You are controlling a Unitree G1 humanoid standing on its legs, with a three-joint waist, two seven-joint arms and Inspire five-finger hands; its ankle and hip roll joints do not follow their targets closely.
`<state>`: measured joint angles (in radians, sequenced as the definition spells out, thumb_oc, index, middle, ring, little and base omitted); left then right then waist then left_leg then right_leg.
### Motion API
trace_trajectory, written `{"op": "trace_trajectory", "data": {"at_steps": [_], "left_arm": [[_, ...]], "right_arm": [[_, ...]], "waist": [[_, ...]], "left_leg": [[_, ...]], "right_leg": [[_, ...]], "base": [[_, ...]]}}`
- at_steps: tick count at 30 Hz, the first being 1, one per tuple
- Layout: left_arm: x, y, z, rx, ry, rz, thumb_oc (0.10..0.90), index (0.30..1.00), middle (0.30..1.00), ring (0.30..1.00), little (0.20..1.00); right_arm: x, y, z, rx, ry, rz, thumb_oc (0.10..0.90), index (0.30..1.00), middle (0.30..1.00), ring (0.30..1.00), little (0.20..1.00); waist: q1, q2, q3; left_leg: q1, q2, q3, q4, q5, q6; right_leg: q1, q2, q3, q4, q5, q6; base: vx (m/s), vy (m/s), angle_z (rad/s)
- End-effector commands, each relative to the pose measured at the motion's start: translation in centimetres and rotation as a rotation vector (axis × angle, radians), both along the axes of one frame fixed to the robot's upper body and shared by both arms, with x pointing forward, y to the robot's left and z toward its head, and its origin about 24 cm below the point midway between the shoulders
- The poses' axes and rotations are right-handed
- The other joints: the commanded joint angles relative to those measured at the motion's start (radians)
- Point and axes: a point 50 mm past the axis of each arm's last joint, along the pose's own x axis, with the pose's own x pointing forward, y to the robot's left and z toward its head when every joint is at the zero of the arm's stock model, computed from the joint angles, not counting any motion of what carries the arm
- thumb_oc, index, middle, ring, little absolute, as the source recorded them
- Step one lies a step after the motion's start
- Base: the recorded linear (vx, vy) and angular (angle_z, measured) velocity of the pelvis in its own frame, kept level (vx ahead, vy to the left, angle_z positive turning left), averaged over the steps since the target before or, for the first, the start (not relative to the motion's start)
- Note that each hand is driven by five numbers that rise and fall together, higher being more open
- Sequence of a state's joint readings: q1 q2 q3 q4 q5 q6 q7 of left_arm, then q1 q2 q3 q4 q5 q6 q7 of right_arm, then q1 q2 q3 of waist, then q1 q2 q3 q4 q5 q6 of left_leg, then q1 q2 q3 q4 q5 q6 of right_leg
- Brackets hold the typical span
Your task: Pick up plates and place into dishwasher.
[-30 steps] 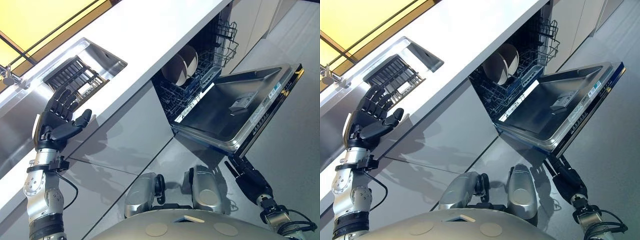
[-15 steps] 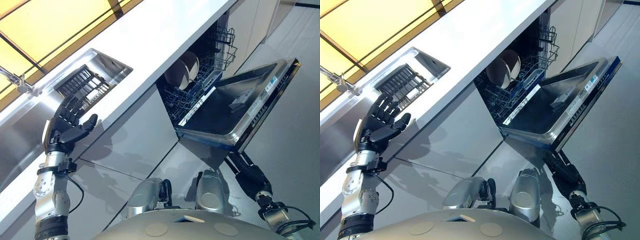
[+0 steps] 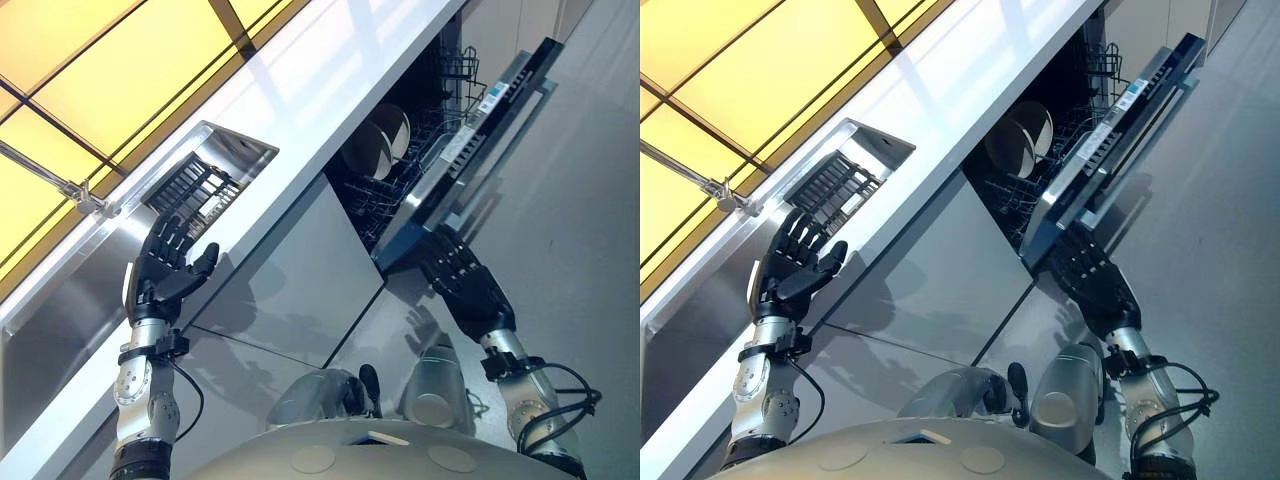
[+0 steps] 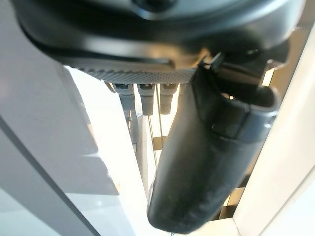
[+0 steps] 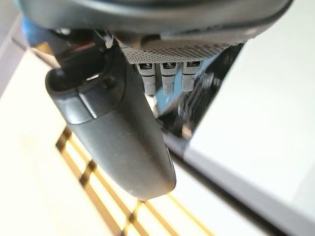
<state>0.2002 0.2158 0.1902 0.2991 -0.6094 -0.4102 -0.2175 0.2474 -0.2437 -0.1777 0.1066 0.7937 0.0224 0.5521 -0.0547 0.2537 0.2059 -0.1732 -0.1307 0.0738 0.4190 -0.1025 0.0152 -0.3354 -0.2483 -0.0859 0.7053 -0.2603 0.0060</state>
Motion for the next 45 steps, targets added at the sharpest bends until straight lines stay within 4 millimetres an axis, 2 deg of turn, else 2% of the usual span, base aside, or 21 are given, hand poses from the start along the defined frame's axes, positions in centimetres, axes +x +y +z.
{"op": "trace_trajectory", "data": {"at_steps": [1,7,15,23,25,28,33,34,39,45], "left_arm": [[-1.0,2.5,1.0,0.038,-0.054,0.100,0.800,0.900,0.900,0.900,0.900],[-0.9,2.0,1.0,0.019,-0.069,0.095,0.800,0.900,0.900,0.900,0.900],[-1.4,2.5,1.5,0.035,-0.064,0.109,0.800,0.900,0.900,0.900,0.900],[-3.1,3.9,2.5,0.077,-0.083,0.142,0.800,0.900,0.900,0.900,0.900],[-3.6,4.4,2.9,0.093,-0.100,0.150,0.800,0.900,0.900,0.900,0.900],[-4.4,5.1,4.0,0.125,-0.149,0.174,0.800,0.900,0.900,0.900,0.900],[-4.1,6.2,5.4,0.171,-0.194,0.187,0.800,0.900,0.900,0.900,0.900],[-3.9,6.2,5.4,0.172,-0.193,0.188,0.800,0.900,0.900,0.900,0.900],[-1.7,6.1,5.9,0.154,-0.189,0.203,0.800,0.900,0.900,0.900,0.900],[0.0,6.1,5.8,0.137,-0.155,0.210,0.800,0.900,0.900,0.900,0.900]], "right_arm": [[4.1,5.3,7.8,0.012,-0.452,0.278,0.800,0.900,0.900,0.900,0.900],[4.4,5.7,7.8,-0.072,-0.419,0.281,0.800,0.900,0.900,0.900,0.900],[3.9,4.2,6.6,-0.100,-0.334,0.219,0.800,0.900,0.900,0.900,0.900],[2.0,1.3,3.7,-0.205,-0.159,0.089,0.800,0.900,0.900,0.900,0.900],[1.1,0.3,2.6,-0.277,-0.092,0.074,0.800,0.900,0.900,0.900,0.900],[-1.7,-2.0,-0.4,-0.469,0.110,0.078,0.800,0.900,0.900,0.900,0.900],[-6.1,-4.6,-5.0,-0.680,0.395,0.152,0.800,0.900,0.900,0.900,0.900],[-6.3,-4.7,-5.3,-0.685,0.408,0.150,0.800,0.900,0.900,0.900,0.900],[-10.1,-5.6,-9.5,-0.794,0.692,0.139,0.800,0.900,0.900,0.900,0.900],[-13.8,-4.7,-12.9,-0.859,0.911,0.177,0.800,0.900,0.900,0.900,0.900]], "waist": [[0.035,-0.004,0.003],[0.040,-0.002,0.004],[0.050,-0.035,-0.005],[0.057,-0.083,-0.006],[0.057,-0.099,-0.007],[0.052,-0.134,-0.003],[0.055,-0.172,-0.015],[0.055,-0.173,-0.015],[0.053,-0.188,-0.045],[0.060,-0.204,-0.083]], "left_leg": [[0.006,-0.039,0.021,-0.046,-0.005,0.060],[0.017,-0.046,0.017,-0.053,-0.010,0.068],[0.063,-0.048,-0.004,-0.072,-0.007,0.074],[0.128,-0.039,-0.025,-0.131,-0.001,0.081],[0.142,-0.037,-0.030,-0.157,0.002,0.081],[0.161,-0.029,-0.038,-0.204,0.012,0.082],[0.199,-0.015,-0.051,-0.287,0.035,0.078],[0.204,-0.014,-0.053,-0.292,0.036,0.078],[0.257,-0.004,-0.067,-0.363,0.039,0.070],[0.294,0.006,-0.064,-0.394,0.034,0.063]], "right_leg": [[-0.004,0.067,0.017,-0.042,0.040,-0.019],[-0.008,0.075,0.029,-0.047,0.045,-0.016],[0.040,0.079,0.021,-0.073,0.062,-0.005],[0.108,0.089,0.000,-0.145,0.099,0.023],[0.124,0.094,-0.005,-0.179,0.116,0.034],[0.151,0.106,-0.010,-0.234,0.137,0.053],[0.210,0.131,-0.033,-0.345,0.184,0.070],[0.216,0.132,-0.034,-0.350,0.187,0.071],[0.292,0.152,-0.058,-0.443,0.197,0.071],[0.352,0.170,-0.078,-0.515,0.193,0.062]], "base": [[-0.02,0.052,0.07],[-0.02,0.051,0.02],[0.03,-0.003,0.04],[-0.01,-0.058,0.07],[-0.07,-0.086,0.01],[-0.13,-0.119,0.04],[-0.12,-0.115,0.12],[-0.07,-0.079,0.08],[-0.12,-0.076,0.00],[-0.12,-0.054,0.07]]}}
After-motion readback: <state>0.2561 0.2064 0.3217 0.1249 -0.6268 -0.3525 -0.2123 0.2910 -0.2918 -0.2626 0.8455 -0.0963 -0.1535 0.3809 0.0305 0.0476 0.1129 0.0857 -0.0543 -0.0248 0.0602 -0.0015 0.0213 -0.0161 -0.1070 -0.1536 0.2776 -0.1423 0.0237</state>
